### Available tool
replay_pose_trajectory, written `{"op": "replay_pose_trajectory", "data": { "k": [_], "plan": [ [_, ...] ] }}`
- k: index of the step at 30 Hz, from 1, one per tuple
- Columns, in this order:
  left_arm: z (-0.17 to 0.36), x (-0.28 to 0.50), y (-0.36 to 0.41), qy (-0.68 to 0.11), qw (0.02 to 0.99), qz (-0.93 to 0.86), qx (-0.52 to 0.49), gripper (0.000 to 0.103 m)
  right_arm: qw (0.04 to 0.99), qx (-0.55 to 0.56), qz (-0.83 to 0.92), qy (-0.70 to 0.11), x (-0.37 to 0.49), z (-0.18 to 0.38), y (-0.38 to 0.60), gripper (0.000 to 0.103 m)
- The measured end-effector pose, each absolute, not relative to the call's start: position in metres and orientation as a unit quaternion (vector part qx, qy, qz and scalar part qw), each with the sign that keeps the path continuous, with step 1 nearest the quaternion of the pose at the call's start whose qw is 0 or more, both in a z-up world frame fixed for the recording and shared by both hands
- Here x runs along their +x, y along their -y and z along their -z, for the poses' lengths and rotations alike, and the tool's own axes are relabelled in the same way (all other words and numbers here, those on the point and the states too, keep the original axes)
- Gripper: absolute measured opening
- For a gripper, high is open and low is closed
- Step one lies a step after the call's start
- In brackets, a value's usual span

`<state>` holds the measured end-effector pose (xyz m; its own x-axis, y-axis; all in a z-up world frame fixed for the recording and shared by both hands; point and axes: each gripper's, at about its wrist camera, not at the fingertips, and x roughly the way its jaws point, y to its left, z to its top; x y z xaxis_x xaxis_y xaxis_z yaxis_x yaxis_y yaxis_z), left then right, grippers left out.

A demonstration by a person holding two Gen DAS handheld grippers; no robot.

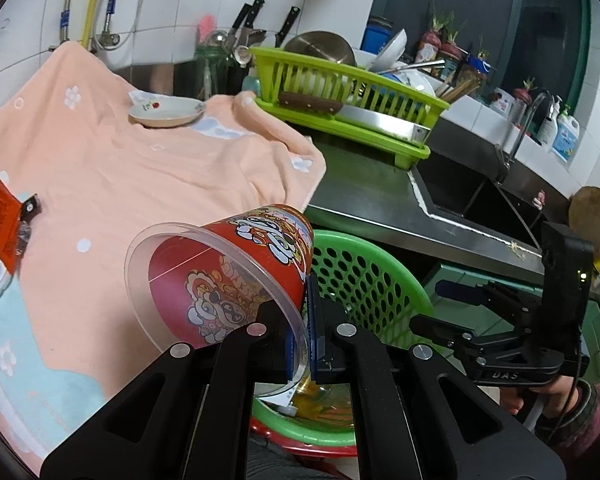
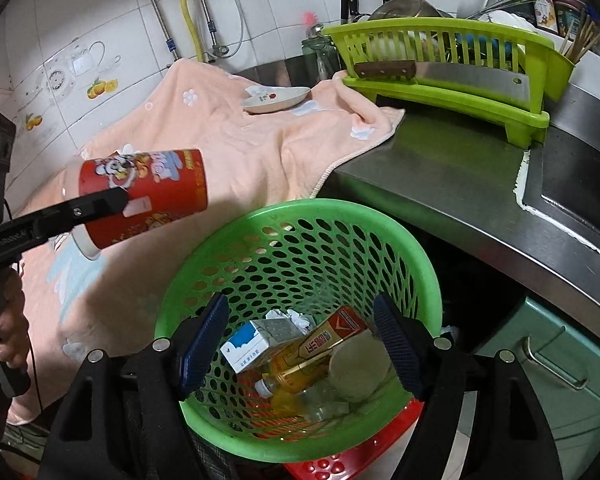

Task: Collect trash
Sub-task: 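Open both tools to drop the paper cup and red cup into the basket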

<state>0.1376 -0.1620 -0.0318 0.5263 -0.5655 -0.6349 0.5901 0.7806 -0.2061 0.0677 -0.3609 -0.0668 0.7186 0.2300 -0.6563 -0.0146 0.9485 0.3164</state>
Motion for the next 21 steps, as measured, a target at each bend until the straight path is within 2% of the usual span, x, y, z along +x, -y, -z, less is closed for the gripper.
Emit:
{"op": "replay_pose_trajectory", "data": {
  "k": [14, 21],
  "plan": [
    [0.053, 0.149, 0.188, -0.388, 0.857, 0.338, 0.032, 0.005, 0.915, 0.157, -0.065, -0.366, 0.064, 0.068, 0.367, 0.077],
    [0.063, 0.156, 0.19, -0.407, 0.848, 0.338, 0.021, 0.011, 0.914, 0.162, -0.066, -0.367, 0.064, 0.069, 0.368, 0.077]
  ]
}}
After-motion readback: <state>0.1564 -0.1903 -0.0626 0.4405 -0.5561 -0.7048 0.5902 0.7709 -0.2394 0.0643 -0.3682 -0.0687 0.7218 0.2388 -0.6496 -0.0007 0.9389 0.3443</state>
